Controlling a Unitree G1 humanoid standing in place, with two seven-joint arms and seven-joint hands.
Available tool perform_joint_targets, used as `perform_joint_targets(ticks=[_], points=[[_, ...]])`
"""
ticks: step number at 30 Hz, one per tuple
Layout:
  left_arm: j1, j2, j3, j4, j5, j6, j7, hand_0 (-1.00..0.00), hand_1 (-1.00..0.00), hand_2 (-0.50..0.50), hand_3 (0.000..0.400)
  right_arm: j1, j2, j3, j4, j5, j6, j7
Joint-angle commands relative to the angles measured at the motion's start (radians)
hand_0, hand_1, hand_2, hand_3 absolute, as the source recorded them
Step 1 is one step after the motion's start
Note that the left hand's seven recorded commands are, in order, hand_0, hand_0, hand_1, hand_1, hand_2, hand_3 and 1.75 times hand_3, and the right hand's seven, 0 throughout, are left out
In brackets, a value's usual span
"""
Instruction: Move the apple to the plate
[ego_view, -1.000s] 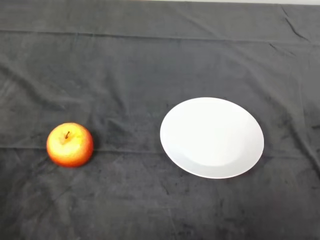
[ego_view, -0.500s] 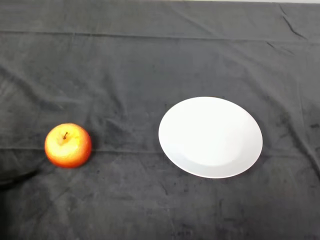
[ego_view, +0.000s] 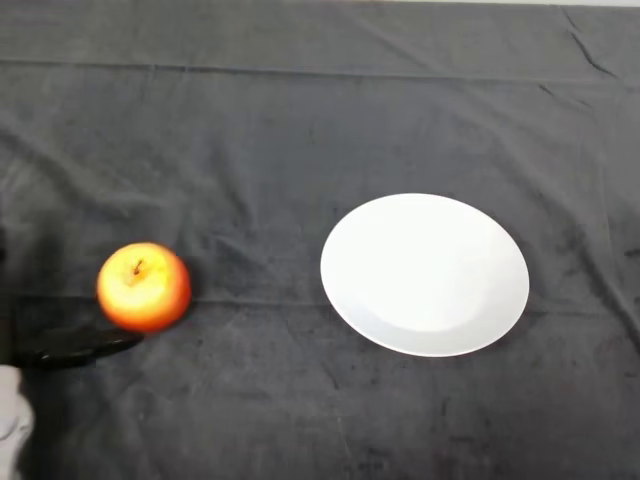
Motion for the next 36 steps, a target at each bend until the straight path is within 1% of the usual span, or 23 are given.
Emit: perform_joint_targets(ticks=[1, 6, 11, 18, 23, 24, 25, 26, 27, 36], points=[[-0.04, -0.011, -0.027, -0.05, 0.022, 0.02, 0.015, 0.0, 0.0, 0.0, 0.0, -0.029, -0.031, -0.0141, -0.017, 0.0233, -0.005, 0.0037], [-0.065, -0.051, -0.076, -0.061, 0.05, 0.054, 0.032, 0.0, 0.0, 0.0, 0.0, -0.029, -0.03, -0.014, -0.018, 0.0233, -0.005, 0.0032], [-0.085, -0.079, -0.123, -0.064, 0.066, 0.074, 0.038, 0.0, 0.0, 0.0, 0.0, -0.028, -0.03, -0.0138, -0.019, 0.0234, -0.005, 0.0028], [-0.112, -0.104, -0.183, -0.072, 0.072, 0.101, 0.035, 0.0, 0.0, 0.0, 0.0, -0.028, -0.03, -0.0137, -0.02, 0.0235, -0.005, 0.0023], [-0.121, -0.114, -0.228, -0.075, 0.072, 0.107, 0.037, 0.0, 0.0, 0.0, 0.0, -0.028, -0.029, -0.0137, -0.021, 0.0236, -0.005, 0.002], [-0.122, -0.116, -0.236, -0.074, 0.073, 0.107, 0.038, -0.07, 0.0, -0.04, 0.028, -0.028, -0.029, -0.0137, -0.021, 0.0236, -0.005, 0.002], [-0.123, -0.117, -0.245, -0.074, 0.073, 0.106, 0.039, -0.49, -0.49, 0.0, 0.196, -0.028, -0.029, -0.0137, -0.021, 0.0236, -0.005, 0.0019], [-0.125, -0.117, -0.254, -0.073, 0.073, 0.106, 0.04, -0.78, -0.94, 0.08, 0.375, -0.028, -0.029, -0.0137, -0.021, 0.0236, -0.004, 0.0019], [-0.126, -0.117, -0.261, -0.072, 0.074, 0.105, 0.04, -1.0, -1.0, 0.0, 0.4, -0.028, -0.029, -0.0137, -0.021, 0.0236, -0.004, 0.0018], [-0.132, -0.108, -0.322, -0.08, 0.08, 0.106, 0.052, -1.0, -1.0, 0.0, 0.4, -0.027, -0.029, -0.0137, -0.021, 0.0238, -0.004, 0.0016]])
